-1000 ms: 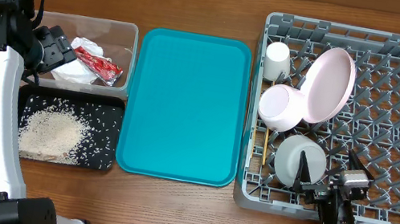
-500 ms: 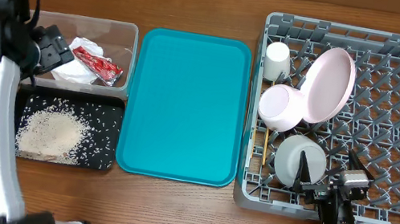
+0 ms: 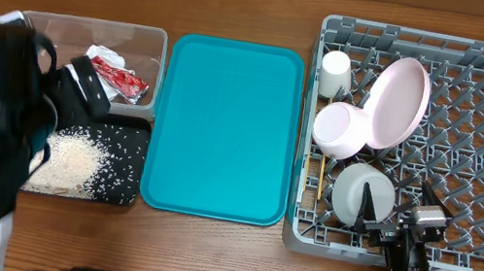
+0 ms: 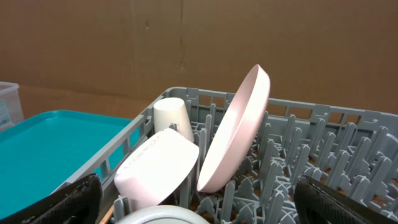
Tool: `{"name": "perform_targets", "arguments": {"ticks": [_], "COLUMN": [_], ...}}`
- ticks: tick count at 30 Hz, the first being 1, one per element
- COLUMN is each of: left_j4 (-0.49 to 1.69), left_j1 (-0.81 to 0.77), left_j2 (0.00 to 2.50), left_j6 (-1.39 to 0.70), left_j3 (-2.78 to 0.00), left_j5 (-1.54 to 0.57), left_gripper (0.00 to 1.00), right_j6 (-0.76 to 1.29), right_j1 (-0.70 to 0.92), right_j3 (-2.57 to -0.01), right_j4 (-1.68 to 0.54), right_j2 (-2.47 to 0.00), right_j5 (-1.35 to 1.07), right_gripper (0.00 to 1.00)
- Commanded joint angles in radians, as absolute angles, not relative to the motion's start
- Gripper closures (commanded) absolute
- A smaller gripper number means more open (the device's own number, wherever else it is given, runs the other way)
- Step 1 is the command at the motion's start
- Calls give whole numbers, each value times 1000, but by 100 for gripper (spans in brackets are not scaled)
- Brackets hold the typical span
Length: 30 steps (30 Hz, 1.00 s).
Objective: Sort waste into correct bins and load items into the dishwasher
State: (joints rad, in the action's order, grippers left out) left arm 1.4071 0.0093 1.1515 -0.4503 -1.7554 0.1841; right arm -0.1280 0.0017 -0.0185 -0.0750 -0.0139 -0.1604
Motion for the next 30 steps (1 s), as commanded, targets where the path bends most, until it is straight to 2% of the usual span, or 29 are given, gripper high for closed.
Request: {"name": "perform_targets", "arguments": {"ticks": [1, 11, 20, 27, 30], "left_j4": [1407, 1366, 956, 561, 474], "left_j1": [-19, -20, -20, -20, -20], "left_j2": [1072, 857, 627, 439, 386], "left_j6": [-453, -453, -528, -756, -862], "left_j3": [-1768, -1612, -1248, -891, -775], "left_j5": [191, 192, 191, 191, 191], "left_gripper": [0, 0, 0, 0, 0], "right_j6": [-131, -131, -131, -131, -131], "right_j1": [6, 6, 6, 6, 6], "right_j3": [-8, -8, -8, -8, -8], "right_j4": [-69, -69, -69, -69, -69], "right_j2": [-3, -3, -3, -3, -3], "right_j5": [-166, -166, -166, -166, -166], "right_gripper": [0, 0, 0, 0, 0]}}
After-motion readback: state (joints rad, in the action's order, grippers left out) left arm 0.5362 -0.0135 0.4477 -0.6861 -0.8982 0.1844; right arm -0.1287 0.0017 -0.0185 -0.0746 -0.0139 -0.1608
